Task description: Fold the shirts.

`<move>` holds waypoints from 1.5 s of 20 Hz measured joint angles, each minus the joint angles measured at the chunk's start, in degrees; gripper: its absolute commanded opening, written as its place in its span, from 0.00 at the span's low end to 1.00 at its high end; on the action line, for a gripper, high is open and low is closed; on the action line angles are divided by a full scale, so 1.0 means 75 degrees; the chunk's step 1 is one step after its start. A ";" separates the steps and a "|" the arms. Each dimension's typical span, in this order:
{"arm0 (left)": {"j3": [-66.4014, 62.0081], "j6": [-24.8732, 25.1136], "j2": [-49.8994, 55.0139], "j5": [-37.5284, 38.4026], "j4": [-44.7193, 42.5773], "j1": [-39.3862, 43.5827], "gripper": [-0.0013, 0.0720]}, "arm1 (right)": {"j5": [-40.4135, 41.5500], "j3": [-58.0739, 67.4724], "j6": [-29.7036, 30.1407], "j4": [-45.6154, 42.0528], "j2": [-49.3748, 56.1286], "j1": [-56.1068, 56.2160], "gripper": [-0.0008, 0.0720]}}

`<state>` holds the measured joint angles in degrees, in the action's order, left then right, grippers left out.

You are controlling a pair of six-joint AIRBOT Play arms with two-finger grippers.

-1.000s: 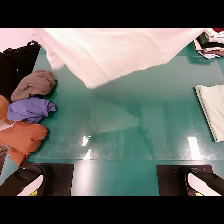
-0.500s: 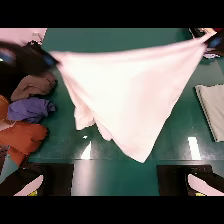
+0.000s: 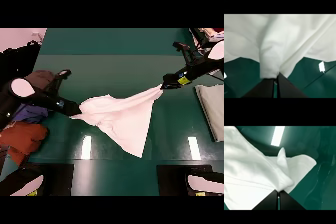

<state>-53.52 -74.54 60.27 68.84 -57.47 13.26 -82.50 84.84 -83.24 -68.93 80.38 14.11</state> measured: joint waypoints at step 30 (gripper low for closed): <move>0.0143 0.0128 0.2492 -0.1498 0.0560 -0.1215 0.05 | 0.0201 -0.1032 0.0017 0.0050 -0.0833 -0.0901 0.03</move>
<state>-52.45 -73.58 78.96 57.60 -53.28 4.14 -80.99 77.10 -83.11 -68.55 74.13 7.35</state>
